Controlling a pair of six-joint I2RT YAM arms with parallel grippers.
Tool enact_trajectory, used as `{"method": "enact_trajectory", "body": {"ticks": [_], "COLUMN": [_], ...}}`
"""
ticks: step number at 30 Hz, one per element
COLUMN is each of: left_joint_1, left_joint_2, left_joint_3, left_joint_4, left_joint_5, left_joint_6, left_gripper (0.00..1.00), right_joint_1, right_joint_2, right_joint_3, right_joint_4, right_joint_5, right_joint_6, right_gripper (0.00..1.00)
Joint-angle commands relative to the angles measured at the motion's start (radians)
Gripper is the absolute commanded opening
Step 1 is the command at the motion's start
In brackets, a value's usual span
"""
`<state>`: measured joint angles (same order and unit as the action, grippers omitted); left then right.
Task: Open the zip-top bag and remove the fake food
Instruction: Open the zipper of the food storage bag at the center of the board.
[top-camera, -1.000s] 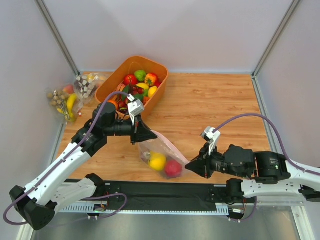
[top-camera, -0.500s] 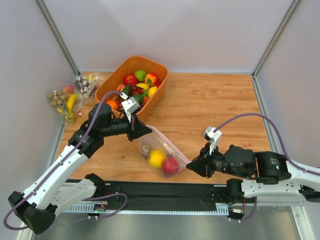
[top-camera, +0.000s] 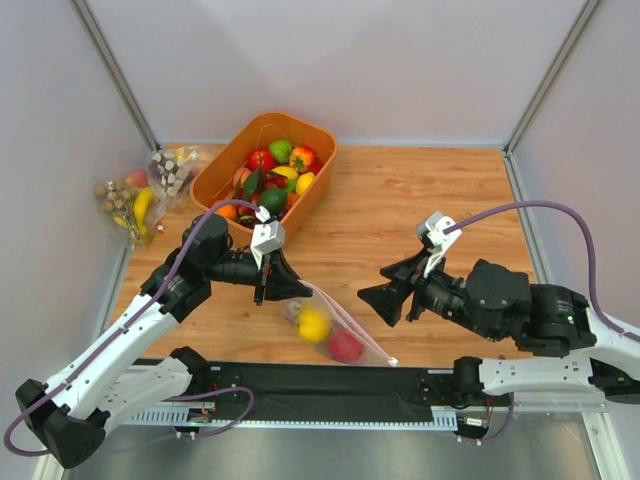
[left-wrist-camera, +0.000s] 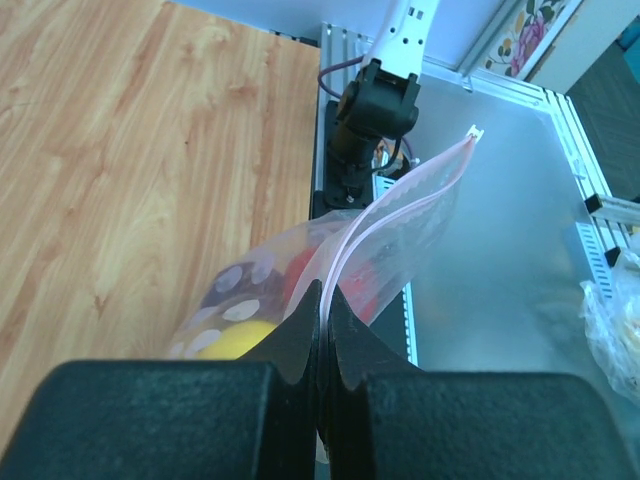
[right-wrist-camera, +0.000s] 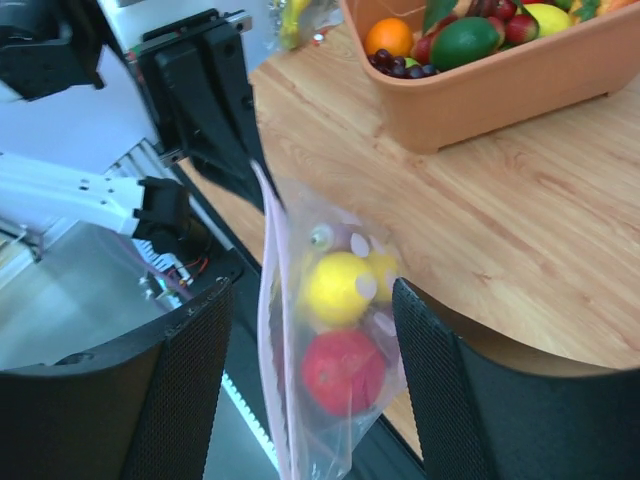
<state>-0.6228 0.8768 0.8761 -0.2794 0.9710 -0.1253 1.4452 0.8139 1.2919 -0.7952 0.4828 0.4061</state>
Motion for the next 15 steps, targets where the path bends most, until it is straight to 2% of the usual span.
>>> {"method": "enact_trajectory", "body": {"ticks": [1,6,15], "left_joint_1": [-0.009,-0.011,-0.011], "left_joint_2": [-0.016,-0.016,-0.012], "left_joint_3": [0.029,0.029,0.032], "left_joint_4": [-0.010,-0.012,-0.020], "left_joint_5": [0.034,0.029,0.015], "left_joint_6": [0.070,0.069,0.070], "left_gripper": [0.00,0.00,0.00], "right_joint_1": [-0.067,-0.088,-0.088], "right_joint_2": [0.063,0.103,0.071], "right_joint_3": [0.000,-0.068,-0.152], "right_joint_4": [0.059,0.079,0.120], "right_joint_5": [0.004,-0.088,-0.197], "right_joint_6": [-0.052,0.005,0.049], "right_gripper": [0.65,0.60,0.53]}}
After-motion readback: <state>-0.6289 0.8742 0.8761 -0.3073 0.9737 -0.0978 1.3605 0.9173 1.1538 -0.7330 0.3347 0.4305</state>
